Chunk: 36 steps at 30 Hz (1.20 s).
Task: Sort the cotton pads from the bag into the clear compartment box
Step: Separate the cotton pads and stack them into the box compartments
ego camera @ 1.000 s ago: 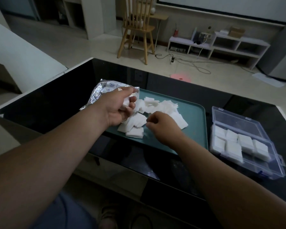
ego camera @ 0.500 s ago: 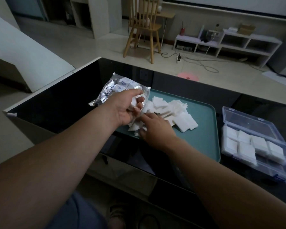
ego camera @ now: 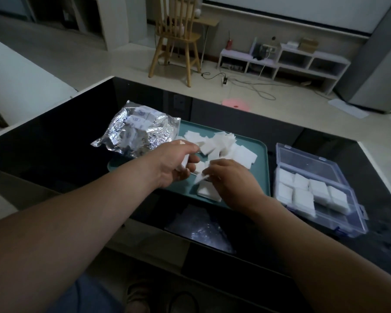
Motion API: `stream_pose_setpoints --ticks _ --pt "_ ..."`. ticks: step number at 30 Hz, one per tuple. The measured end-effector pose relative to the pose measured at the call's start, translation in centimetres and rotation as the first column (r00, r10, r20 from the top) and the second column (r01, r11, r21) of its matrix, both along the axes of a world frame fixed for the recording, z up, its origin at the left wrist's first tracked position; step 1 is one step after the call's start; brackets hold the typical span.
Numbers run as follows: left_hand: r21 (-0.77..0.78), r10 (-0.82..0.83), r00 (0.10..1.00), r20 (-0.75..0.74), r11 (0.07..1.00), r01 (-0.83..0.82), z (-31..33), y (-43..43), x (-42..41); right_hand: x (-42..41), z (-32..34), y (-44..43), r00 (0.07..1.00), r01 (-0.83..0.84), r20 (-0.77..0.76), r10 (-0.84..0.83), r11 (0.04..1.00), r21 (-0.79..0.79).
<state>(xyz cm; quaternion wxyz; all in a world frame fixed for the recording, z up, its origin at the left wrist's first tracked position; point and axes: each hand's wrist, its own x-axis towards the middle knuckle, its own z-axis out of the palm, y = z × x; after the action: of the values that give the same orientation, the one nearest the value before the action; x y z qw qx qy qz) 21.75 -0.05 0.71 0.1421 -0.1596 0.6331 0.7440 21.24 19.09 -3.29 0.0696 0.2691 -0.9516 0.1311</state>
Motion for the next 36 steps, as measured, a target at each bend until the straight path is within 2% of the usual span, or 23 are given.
stream_pose_setpoints --ticks 3,7,11,17,20,23,26,30,36 --pt "0.0 0.015 1.0 -0.024 1.0 -0.015 -0.1 0.9 -0.3 -0.1 0.4 0.5 0.995 0.099 0.027 -0.097 0.985 -0.142" --pt "0.016 0.099 0.991 -0.095 0.995 -0.098 0.0 1.7 -0.4 -0.1 2.0 0.6 0.951 0.292 0.205 -0.232 0.891 -0.346" --pt "0.035 0.065 0.986 -0.152 0.998 -0.061 0.1 3.1 0.0 0.7 3.2 1.0 0.923 0.369 0.252 -0.29 0.85 -0.375" --pt "0.064 -0.152 0.973 -0.172 0.984 0.165 -1.1 5.3 0.6 2.4 4.1 1.3 0.948 0.307 0.193 -0.252 0.883 -0.356" --pt "0.091 -0.176 0.972 -0.155 0.977 0.192 -1.2 5.3 0.4 2.5 4.2 1.5 0.959 0.241 0.239 -0.153 0.884 -0.401" --pt "0.233 -0.175 0.983 -0.053 0.955 0.183 -1.0 4.4 0.2 2.1 4.1 2.2 0.956 0.17 0.291 -0.036 0.876 -0.451" --pt "0.344 -0.233 0.972 0.021 0.915 0.212 -0.9 3.6 0.2 1.9 4.2 2.8 0.957 0.102 0.29 0.028 0.901 -0.422" --pt "0.364 -0.316 0.949 -0.013 0.882 0.299 -1.0 3.5 0.6 2.0 4.2 2.7 0.925 0.114 0.374 0.065 0.892 -0.437" --pt "0.385 -0.344 0.935 -0.088 0.854 0.35 -1.3 3.0 0.6 1.8 4.4 2.7 0.93 0.131 0.362 0.07 0.856 -0.501"
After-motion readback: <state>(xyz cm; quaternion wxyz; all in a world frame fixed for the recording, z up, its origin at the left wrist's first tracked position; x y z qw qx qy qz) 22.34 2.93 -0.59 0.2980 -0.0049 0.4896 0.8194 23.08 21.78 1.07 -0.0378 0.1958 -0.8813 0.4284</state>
